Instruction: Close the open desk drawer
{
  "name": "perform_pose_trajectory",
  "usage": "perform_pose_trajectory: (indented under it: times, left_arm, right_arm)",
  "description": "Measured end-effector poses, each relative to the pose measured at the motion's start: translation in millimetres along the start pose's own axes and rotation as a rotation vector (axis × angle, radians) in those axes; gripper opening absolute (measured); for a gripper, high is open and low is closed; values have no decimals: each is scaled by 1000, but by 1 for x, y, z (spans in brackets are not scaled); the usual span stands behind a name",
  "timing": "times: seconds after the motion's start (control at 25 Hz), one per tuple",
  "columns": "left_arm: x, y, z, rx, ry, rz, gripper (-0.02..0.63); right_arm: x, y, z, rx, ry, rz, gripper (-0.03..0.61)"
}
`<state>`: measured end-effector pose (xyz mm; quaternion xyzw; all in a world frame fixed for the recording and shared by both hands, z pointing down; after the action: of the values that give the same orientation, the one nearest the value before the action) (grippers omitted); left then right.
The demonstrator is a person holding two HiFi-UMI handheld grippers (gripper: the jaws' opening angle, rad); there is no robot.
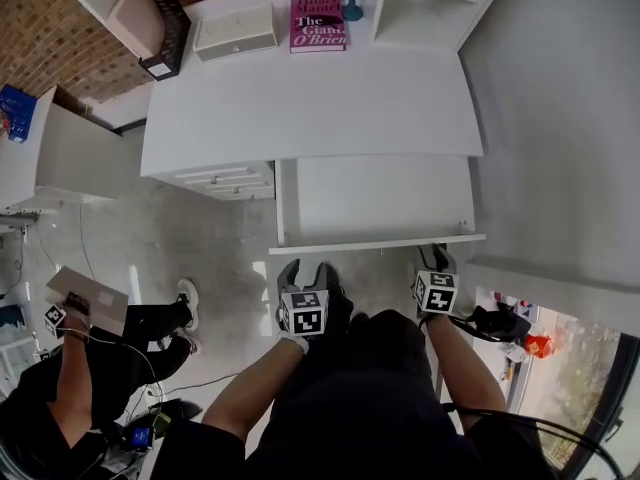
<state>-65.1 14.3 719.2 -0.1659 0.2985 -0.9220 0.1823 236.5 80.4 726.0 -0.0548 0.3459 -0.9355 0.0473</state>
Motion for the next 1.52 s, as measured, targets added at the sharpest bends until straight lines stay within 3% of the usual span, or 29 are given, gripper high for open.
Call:
perform_pose_trajectory:
  times: [0.16, 0.44, 0.8, 1.0, 1.2, 1.36, 1.52]
  left_arm:
    - [8, 0, -4, 24, 11, -50, 225]
    - [24, 14, 6, 27, 79, -98, 225]
    - [-10, 44, 17, 4, 82, -133, 225]
    - [-17, 48, 21, 1, 106, -148, 225]
    - [-10, 48, 18, -5, 136, -179, 225]
    - [-6, 50, 19, -8, 141, -192, 225]
    - [1, 53, 19, -4, 155, -202, 225]
  right_arm:
    - [-3, 10, 11, 5, -27, 23, 183]
    - [-8, 47, 45, -37, -7, -37, 196]
    - [-18, 86, 82, -85, 53, -63, 192]
    - [-19, 94, 92, -52, 19, -98, 221]
    - [-22, 77, 97, 47, 21, 70, 227]
    - [-25, 77, 113, 62, 38, -4, 227]
    - [-27, 80, 123, 80, 37, 27, 227]
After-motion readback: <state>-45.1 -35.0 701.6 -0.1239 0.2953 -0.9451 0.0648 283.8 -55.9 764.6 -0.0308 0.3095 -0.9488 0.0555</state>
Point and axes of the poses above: the fingertips, and each gripper's own axes: z forward along the fingers, x to its left, y out of its top, the point moved 3 cm from there along -z, backward along the fingers, and after that the axes turned 5 degrees about -z, right-handed, at the moved point
